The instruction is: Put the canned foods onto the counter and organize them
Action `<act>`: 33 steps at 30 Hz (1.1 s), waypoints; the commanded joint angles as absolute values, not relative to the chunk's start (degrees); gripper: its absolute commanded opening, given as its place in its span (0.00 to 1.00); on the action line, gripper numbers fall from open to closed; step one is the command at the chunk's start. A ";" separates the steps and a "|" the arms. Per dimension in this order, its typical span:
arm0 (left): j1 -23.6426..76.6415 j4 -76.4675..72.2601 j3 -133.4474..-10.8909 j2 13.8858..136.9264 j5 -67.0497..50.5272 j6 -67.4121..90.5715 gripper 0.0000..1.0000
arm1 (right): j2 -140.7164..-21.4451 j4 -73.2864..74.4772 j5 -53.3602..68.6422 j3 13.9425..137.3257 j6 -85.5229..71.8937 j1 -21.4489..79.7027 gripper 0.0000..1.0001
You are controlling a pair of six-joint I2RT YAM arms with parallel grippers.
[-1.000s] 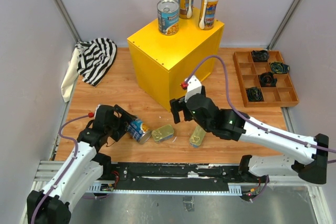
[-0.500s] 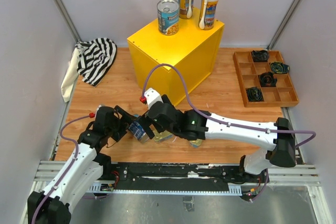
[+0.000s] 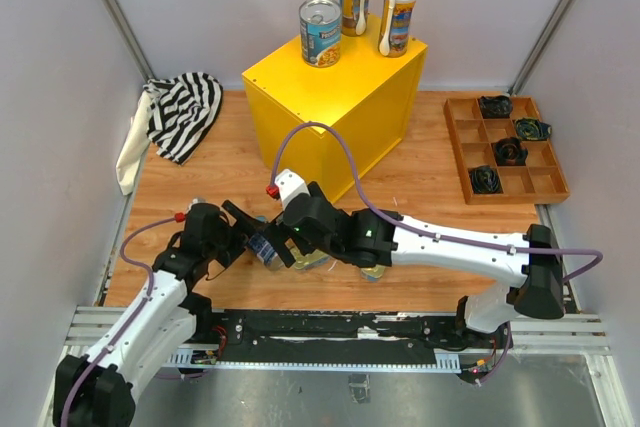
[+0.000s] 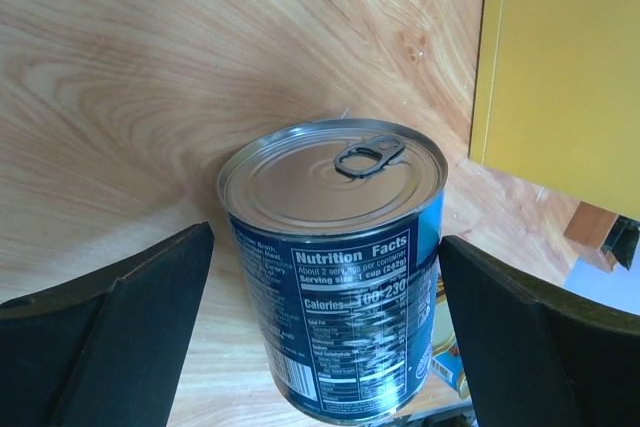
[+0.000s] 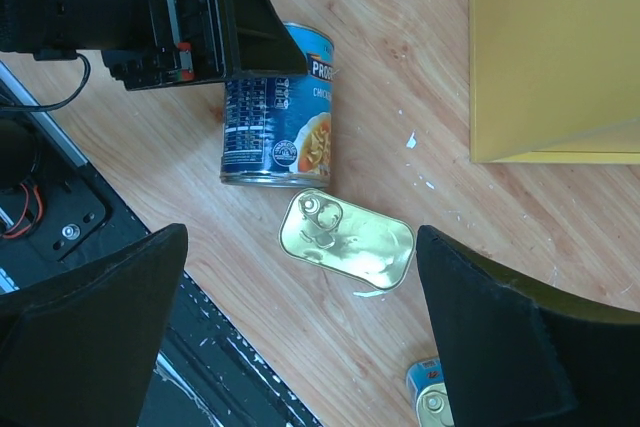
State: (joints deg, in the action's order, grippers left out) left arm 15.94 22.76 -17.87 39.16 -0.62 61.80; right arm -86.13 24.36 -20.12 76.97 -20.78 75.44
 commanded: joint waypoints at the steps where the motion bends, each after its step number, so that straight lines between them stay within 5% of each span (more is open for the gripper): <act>1: 16.26 17.02 -16.27 41.70 -1.54 61.18 0.99 | -84.27 25.71 -20.48 76.06 -21.24 77.17 0.97; 11: 18.17 9.52 -17.95 51.07 -3.03 59.71 0.91 | -81.91 26.68 -20.77 73.21 -20.89 77.17 0.98; 21: 18.42 10.73 -19.00 45.25 0.19 55.91 0.22 | -81.54 26.59 -21.62 73.32 -18.14 77.07 0.99; 33: 18.47 1.27 -17.12 33.02 2.11 45.66 0.11 | -79.69 22.62 -21.84 70.61 -17.64 76.93 1.00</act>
State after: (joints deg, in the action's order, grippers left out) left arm 17.93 12.43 -17.21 37.80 1.56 50.19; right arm -81.47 24.84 -20.95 71.99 -18.13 75.44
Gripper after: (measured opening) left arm 0.800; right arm 0.997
